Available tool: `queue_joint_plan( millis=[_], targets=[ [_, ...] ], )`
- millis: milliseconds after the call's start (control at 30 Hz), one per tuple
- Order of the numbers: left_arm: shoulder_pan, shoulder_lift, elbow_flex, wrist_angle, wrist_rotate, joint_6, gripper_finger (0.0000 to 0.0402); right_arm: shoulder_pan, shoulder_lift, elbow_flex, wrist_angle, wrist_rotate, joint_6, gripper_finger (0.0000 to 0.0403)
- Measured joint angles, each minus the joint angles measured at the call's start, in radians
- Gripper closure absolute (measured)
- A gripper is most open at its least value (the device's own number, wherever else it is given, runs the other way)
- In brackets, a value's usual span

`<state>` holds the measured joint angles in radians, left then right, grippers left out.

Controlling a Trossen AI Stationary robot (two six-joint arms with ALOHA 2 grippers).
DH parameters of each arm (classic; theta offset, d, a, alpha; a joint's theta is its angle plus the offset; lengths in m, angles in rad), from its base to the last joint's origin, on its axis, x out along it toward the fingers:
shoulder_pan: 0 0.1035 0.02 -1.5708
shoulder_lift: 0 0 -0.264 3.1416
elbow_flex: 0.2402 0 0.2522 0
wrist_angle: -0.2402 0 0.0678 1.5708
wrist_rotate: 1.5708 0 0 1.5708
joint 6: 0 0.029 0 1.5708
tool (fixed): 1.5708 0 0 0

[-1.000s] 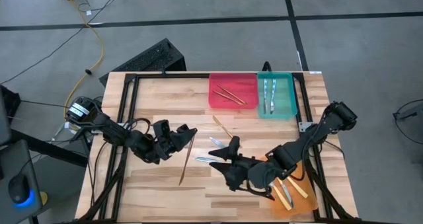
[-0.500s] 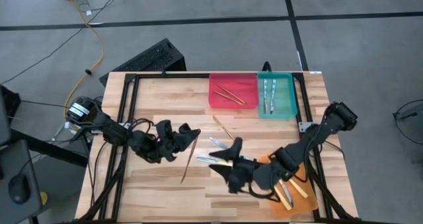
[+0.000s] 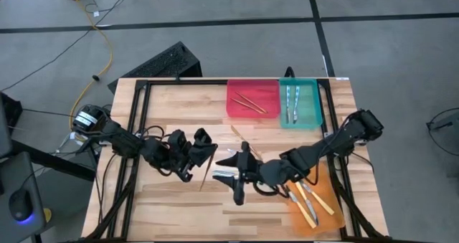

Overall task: Sort silverware by color (type)
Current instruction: Put the golden knife into the red bin

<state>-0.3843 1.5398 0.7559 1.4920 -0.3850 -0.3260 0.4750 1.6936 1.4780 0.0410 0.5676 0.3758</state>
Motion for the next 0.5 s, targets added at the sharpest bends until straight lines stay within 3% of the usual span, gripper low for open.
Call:
queue_joint_plan(
  millis=[167,500],
  targets=[
    [0.0,0.0,0.0,-0.001,0.034,0.017,0.0401,-0.029,-0.009,0.002,0.025,-0.105,0.054,0.0168],
    [0.0,0.0,0.0,-0.016,0.053,0.061,0.0401,-0.041,-0.002,0.001,0.045,-0.162,0.053,0.0168]
  ],
)
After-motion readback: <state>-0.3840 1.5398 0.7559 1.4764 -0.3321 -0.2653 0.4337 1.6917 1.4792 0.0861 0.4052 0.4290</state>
